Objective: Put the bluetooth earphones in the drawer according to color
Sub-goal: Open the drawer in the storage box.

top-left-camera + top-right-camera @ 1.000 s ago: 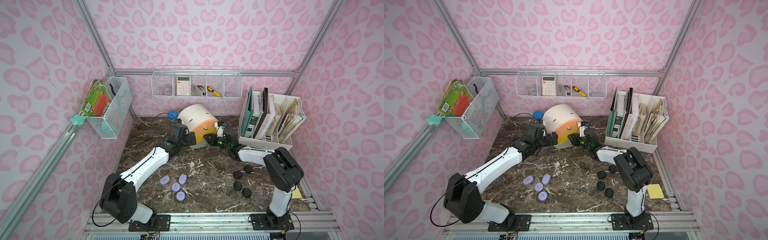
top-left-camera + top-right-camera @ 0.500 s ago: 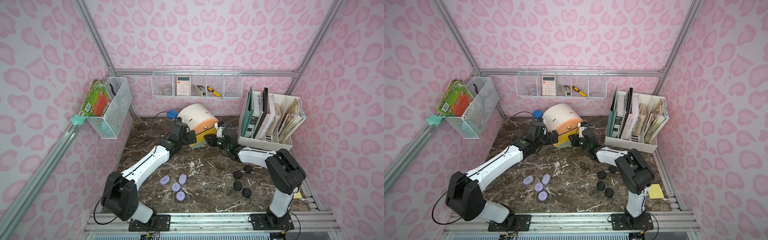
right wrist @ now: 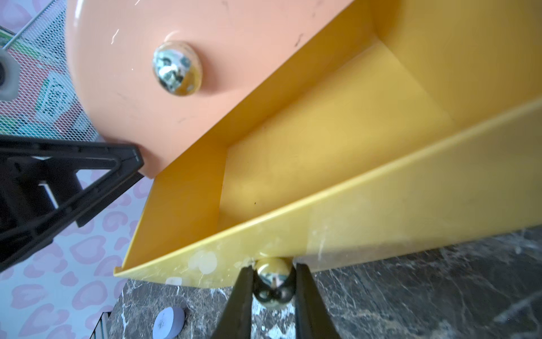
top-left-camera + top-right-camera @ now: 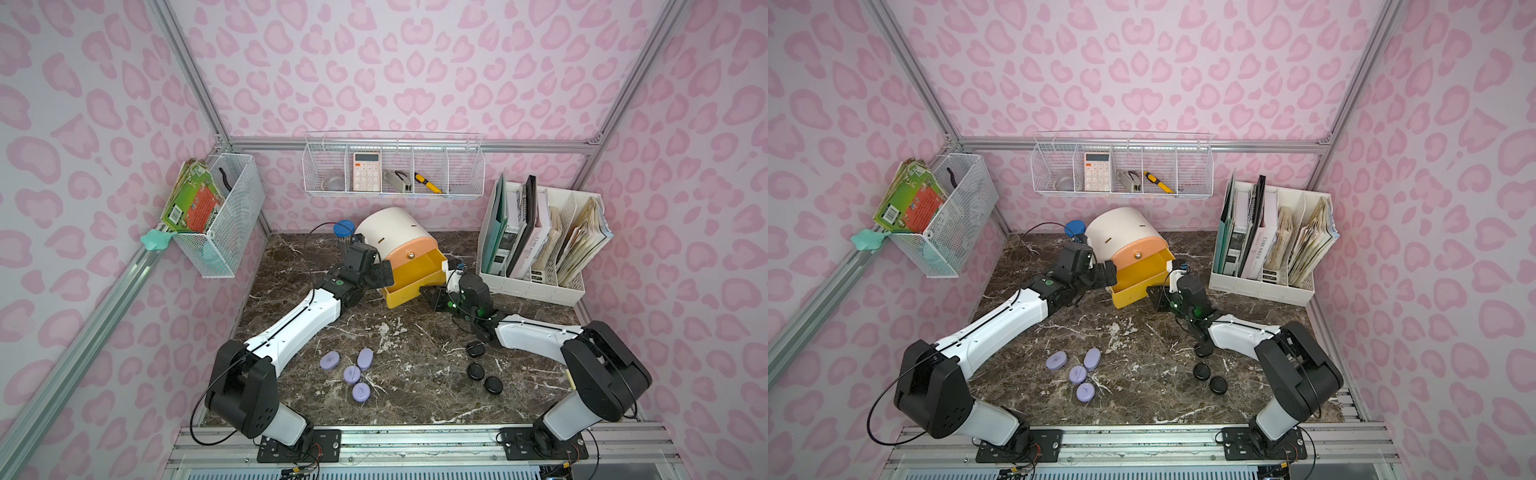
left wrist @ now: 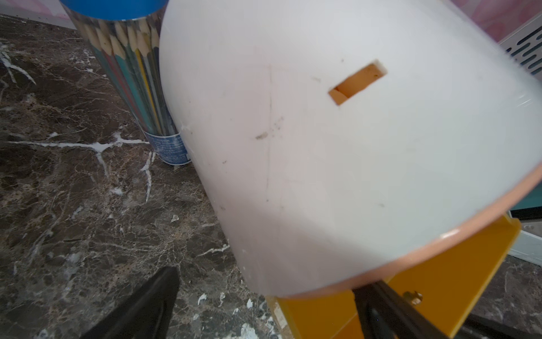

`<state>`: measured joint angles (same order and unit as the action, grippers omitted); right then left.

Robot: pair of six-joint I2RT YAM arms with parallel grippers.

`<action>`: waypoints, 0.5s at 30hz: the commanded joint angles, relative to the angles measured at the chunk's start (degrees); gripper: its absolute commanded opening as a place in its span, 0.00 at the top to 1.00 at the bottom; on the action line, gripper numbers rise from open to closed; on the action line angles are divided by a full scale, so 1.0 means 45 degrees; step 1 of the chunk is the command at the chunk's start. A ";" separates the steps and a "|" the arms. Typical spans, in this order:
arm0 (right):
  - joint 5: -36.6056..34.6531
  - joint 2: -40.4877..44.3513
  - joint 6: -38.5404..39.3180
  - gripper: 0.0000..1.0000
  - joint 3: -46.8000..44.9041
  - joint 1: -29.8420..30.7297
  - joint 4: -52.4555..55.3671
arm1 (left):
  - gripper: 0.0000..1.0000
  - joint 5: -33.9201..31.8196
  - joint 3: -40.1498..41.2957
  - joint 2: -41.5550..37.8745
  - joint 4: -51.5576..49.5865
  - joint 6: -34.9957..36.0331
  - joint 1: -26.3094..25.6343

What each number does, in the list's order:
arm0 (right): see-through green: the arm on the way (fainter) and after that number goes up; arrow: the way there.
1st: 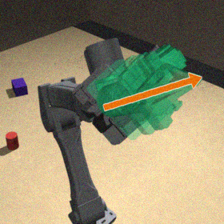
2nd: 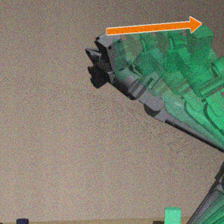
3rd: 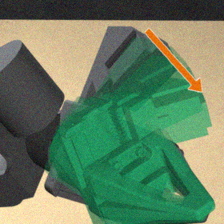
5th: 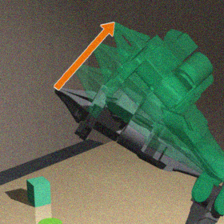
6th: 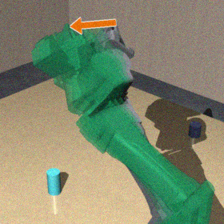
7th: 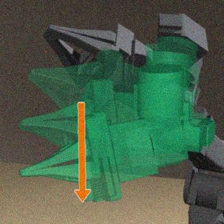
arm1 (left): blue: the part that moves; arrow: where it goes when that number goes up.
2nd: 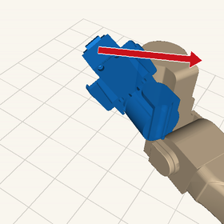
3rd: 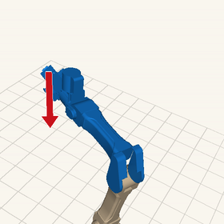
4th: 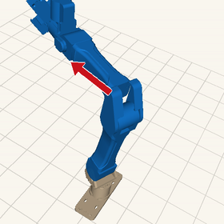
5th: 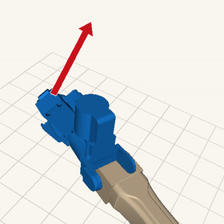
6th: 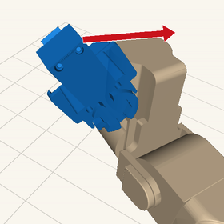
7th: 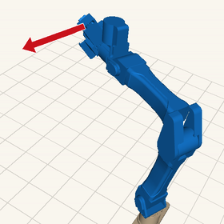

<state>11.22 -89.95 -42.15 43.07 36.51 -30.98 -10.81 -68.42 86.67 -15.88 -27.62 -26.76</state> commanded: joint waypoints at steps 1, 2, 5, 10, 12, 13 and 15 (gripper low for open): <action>-0.0081 0.0575 0.0264 0.85 -0.0403 0.0122 0.0114 | 0.03 -0.0136 -0.0087 -0.0027 -0.0133 -0.0074 0.0010; -0.0091 0.0729 0.0284 0.85 -0.0518 0.0129 0.0159 | 0.03 -0.0137 -0.0083 -0.0023 -0.0120 -0.0074 0.0010; -0.0189 0.1220 0.0353 0.85 -0.0833 0.0216 0.0320 | 0.03 -0.0157 -0.0061 -0.0091 -0.0182 -0.0094 0.0010; -0.0308 0.1712 0.0421 0.85 -0.1268 0.0352 0.0506 | 0.03 -0.0196 -0.0068 -0.0203 -0.0263 -0.0079 0.0010; -0.0360 0.1895 0.0421 0.85 -0.1457 0.0375 0.0515 | 0.03 -0.0215 -0.0051 -0.0257 -0.0282 -0.0094 0.0010; -0.0380 0.1997 0.0422 0.85 -0.1530 0.0382 0.0535 | 0.03 -0.0234 -0.0047 -0.0276 -0.0280 -0.0094 0.0020; -0.0438 0.2160 0.0435 0.85 -0.1635 0.0420 0.0629 | 0.03 -0.0235 -0.0020 -0.0318 -0.0315 -0.0094 0.0011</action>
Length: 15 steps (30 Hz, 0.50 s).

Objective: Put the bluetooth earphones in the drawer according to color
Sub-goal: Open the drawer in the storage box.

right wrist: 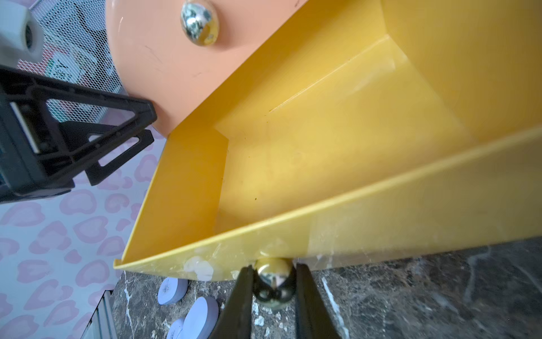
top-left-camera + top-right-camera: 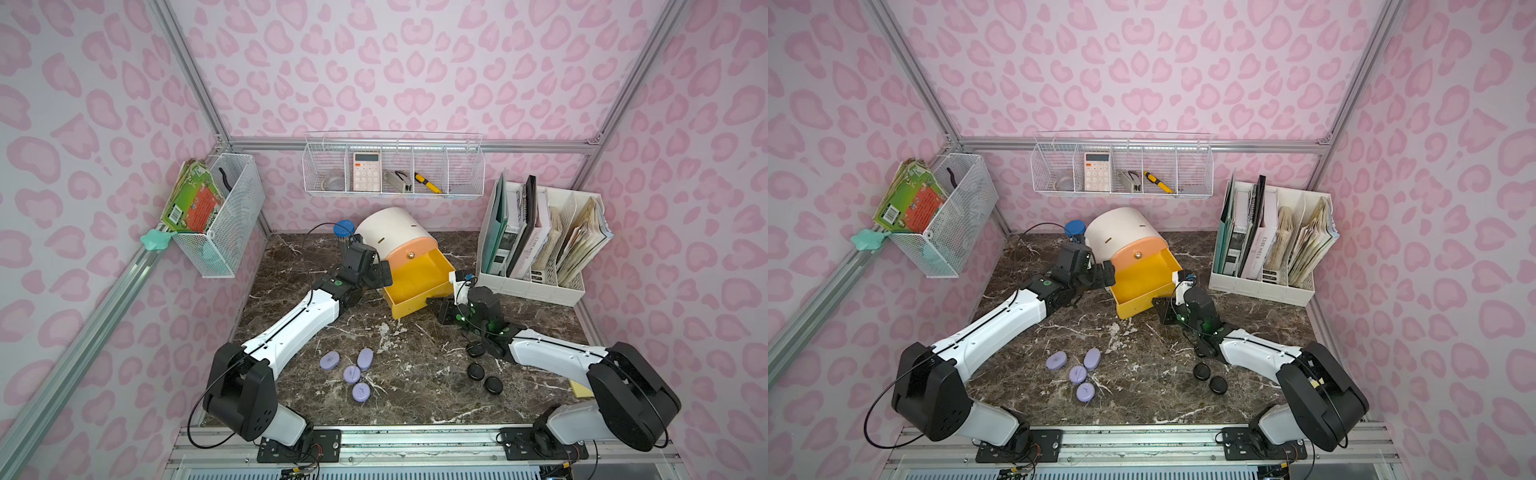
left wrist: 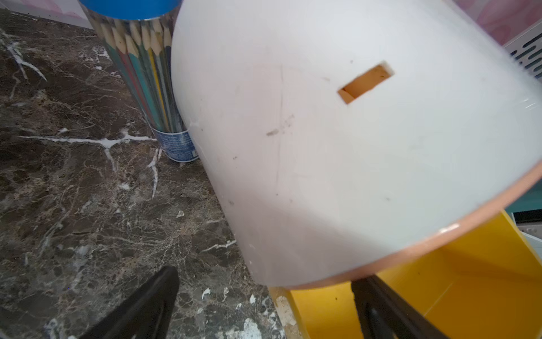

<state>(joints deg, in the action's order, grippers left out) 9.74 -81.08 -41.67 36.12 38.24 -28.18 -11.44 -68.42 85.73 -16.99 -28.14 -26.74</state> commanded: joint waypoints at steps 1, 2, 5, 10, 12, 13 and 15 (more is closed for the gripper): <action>-0.0175 0.0267 0.0337 0.84 -0.0132 0.0038 0.0078 | 0.03 -0.0094 -0.0024 -0.0125 -0.0079 0.0023 0.0005; -0.0210 0.0316 0.0369 0.84 -0.0164 0.0033 0.0127 | 0.03 -0.0095 -0.0033 -0.0126 -0.0092 0.0004 0.0005; -0.0317 0.0530 0.0433 0.84 -0.0250 0.0057 0.0281 | 0.03 -0.0084 0.0006 -0.0203 -0.0105 -0.0040 0.0005; -0.0352 0.0771 0.0633 0.75 -0.0231 0.0057 0.0533 | 0.03 0.0122 0.0093 -0.0661 -0.0449 -0.0389 0.0005; -0.0291 0.0838 0.0767 0.67 -0.0150 0.0046 0.0692 | 0.03 0.0177 0.0236 -0.1047 -0.0678 -0.0644 0.0005; -0.0236 0.0896 0.0842 0.62 -0.0121 0.0058 0.0767 | 0.03 0.0179 0.0337 -0.1291 -0.0828 -0.0767 0.0005; -0.0173 0.1048 0.0958 0.55 -0.0072 0.0057 0.0937 | 0.02 0.0256 0.0632 -0.1785 -0.1047 -0.0994 0.0006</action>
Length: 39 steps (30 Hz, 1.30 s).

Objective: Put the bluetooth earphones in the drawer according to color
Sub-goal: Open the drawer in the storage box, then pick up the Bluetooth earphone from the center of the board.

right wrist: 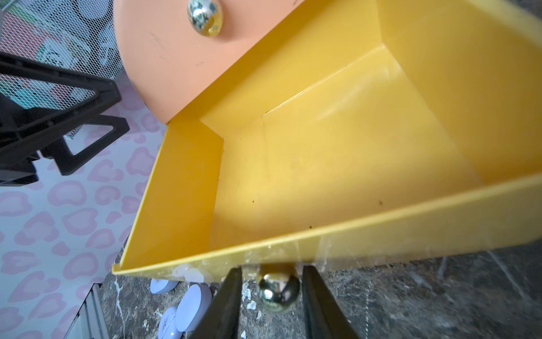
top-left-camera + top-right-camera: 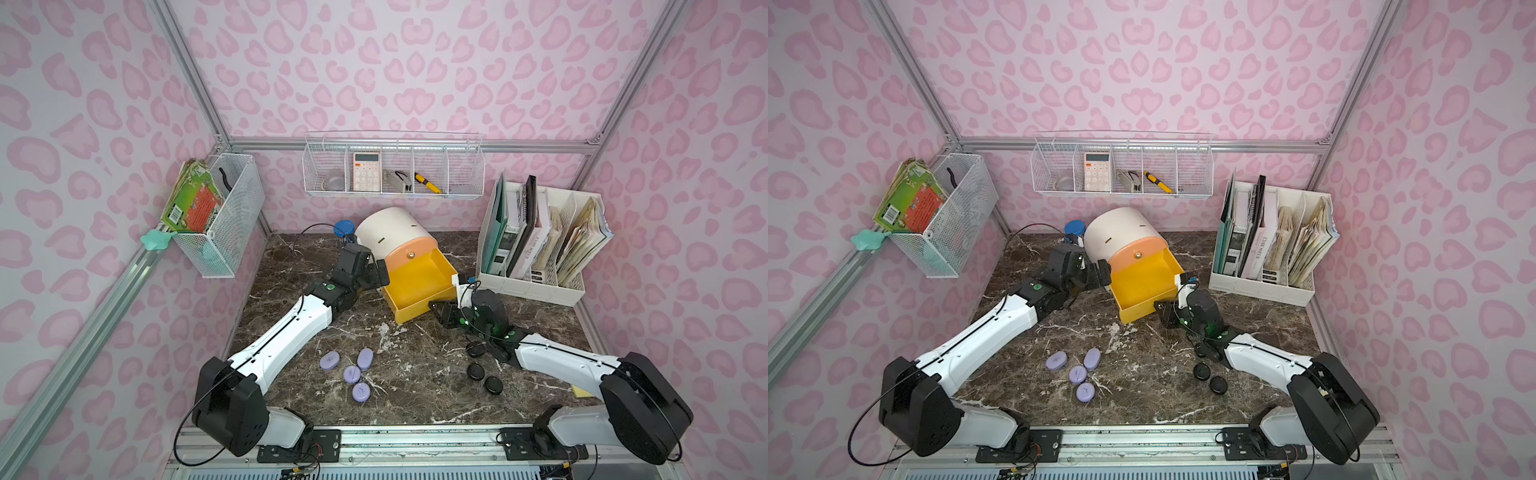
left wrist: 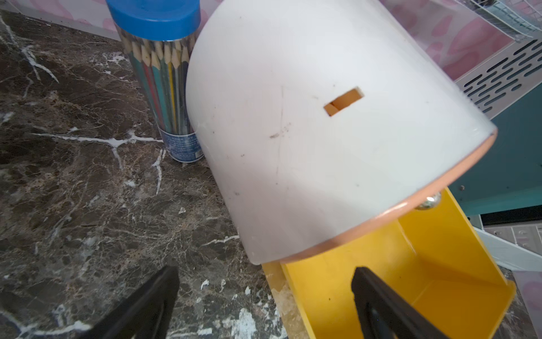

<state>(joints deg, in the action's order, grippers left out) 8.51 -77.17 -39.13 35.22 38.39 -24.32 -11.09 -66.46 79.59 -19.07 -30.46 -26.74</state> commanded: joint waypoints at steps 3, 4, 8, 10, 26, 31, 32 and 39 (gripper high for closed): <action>0.0139 0.0490 0.0554 0.45 0.0124 0.0031 0.0314 | 0.01 0.0207 0.0651 -0.1189 -0.1100 -0.0870 0.0005; 0.0159 0.0610 0.0613 0.42 0.0110 0.0023 0.0407 | 0.01 0.0227 0.0887 -0.1466 -0.1272 -0.1004 0.0005; 0.0267 0.1095 0.0851 0.35 -0.0008 0.0023 0.0741 | 0.01 0.0325 0.1719 -0.2415 -0.2027 -0.1623 0.0005; 0.0267 0.1405 0.0975 0.30 -0.0132 0.0023 0.0992 | 0.01 0.0519 0.2274 -0.2831 -0.2422 -0.2024 0.0005; -0.1536 0.3538 0.1769 0.02 -0.1131 -0.0088 0.3225 | 0.03 0.1447 0.5178 -0.2800 -0.3255 -0.3566 -0.0320; -0.1564 0.3842 0.1293 0.02 -0.1541 -0.0772 0.3421 | 0.08 0.1327 0.4856 -0.1274 -0.3011 -0.3510 -0.0926; -0.1444 0.3876 0.1204 0.02 -0.1600 -0.0957 0.3450 | 0.09 0.1280 0.4800 -0.1013 -0.2975 -0.3535 -0.1016; -0.0264 0.4569 0.0963 0.02 -0.2340 -0.2150 0.3191 | 0.18 0.1157 0.4292 0.0787 -0.2750 -0.3558 -0.1499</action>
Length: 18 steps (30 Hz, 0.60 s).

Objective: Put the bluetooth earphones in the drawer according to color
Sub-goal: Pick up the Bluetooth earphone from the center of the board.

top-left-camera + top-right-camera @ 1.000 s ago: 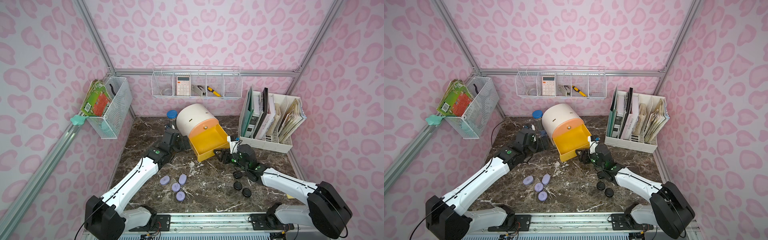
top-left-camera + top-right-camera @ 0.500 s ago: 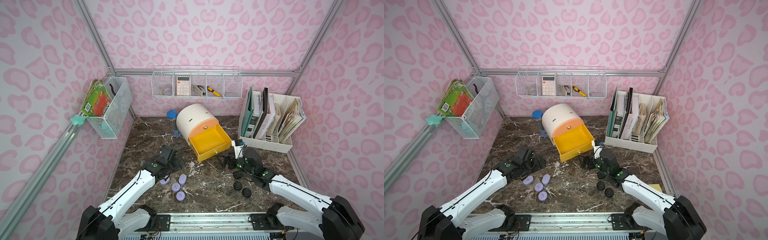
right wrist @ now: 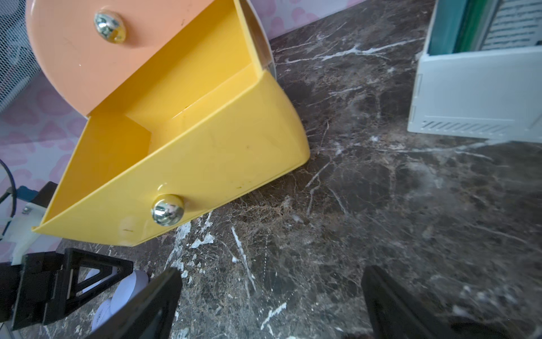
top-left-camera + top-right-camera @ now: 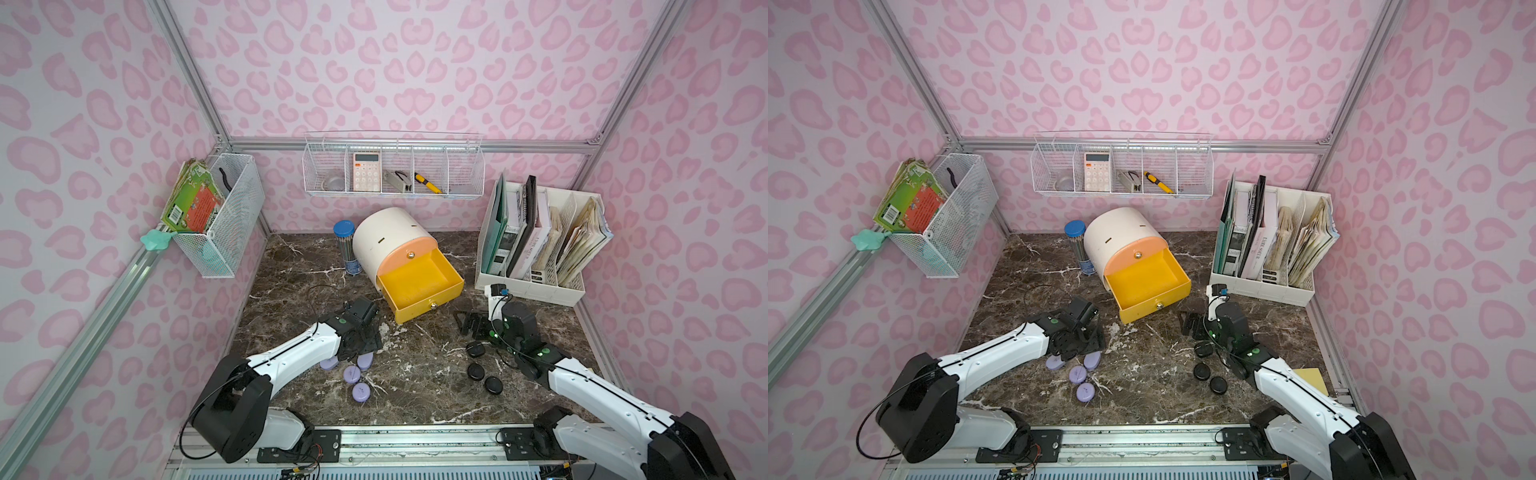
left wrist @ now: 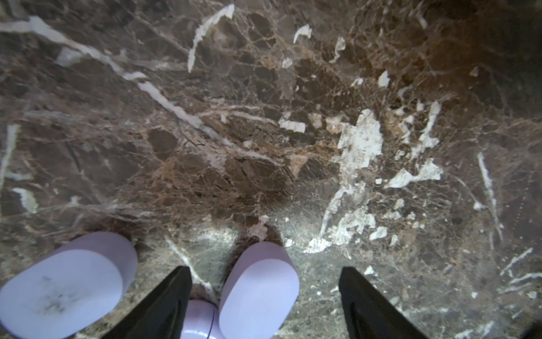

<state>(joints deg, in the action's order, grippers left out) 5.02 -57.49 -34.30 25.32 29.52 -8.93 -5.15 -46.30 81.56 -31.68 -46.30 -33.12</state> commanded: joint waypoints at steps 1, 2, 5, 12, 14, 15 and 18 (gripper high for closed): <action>0.0545 0.0317 -0.0111 0.02 -0.0223 -0.0240 -0.0244 | 0.18 -0.0177 -0.0246 0.0599 0.0060 -0.0071 -0.0142; 0.0547 0.0382 -0.0111 0.02 -0.0253 -0.0304 -0.0211 | 0.18 -0.0187 -0.0288 0.0758 0.0068 -0.0097 -0.0195; 0.0555 0.0491 -0.0131 0.02 -0.0295 -0.0461 -0.0059 | 0.20 -0.0208 -0.0320 0.1173 0.0082 -0.0232 -0.0421; 0.0584 0.0510 -0.0150 0.02 -0.0412 -0.0663 0.0033 | 0.28 -0.0470 -0.0229 0.1538 -0.0034 -0.0785 -0.1352; 0.0614 0.0511 -0.0172 0.02 -0.0432 -0.0700 0.0059 | 0.32 -0.0613 -0.0215 0.1630 -0.0132 -0.0913 -0.1549; 0.0642 0.0523 -0.0179 0.02 -0.0431 -0.0701 0.0038 | 0.34 -0.0671 -0.0218 0.1652 -0.0216 -0.0973 -0.1646; 0.0663 0.0566 -0.0179 0.02 -0.0450 -0.0745 0.0075 | 0.42 -0.0900 -0.0242 0.1718 -0.0410 -0.1114 -0.1846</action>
<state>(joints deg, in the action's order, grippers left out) 7.81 -55.20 -34.79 23.57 26.24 -8.45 -7.42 -47.27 89.06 -31.94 -49.84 -40.97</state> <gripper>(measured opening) 0.983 0.596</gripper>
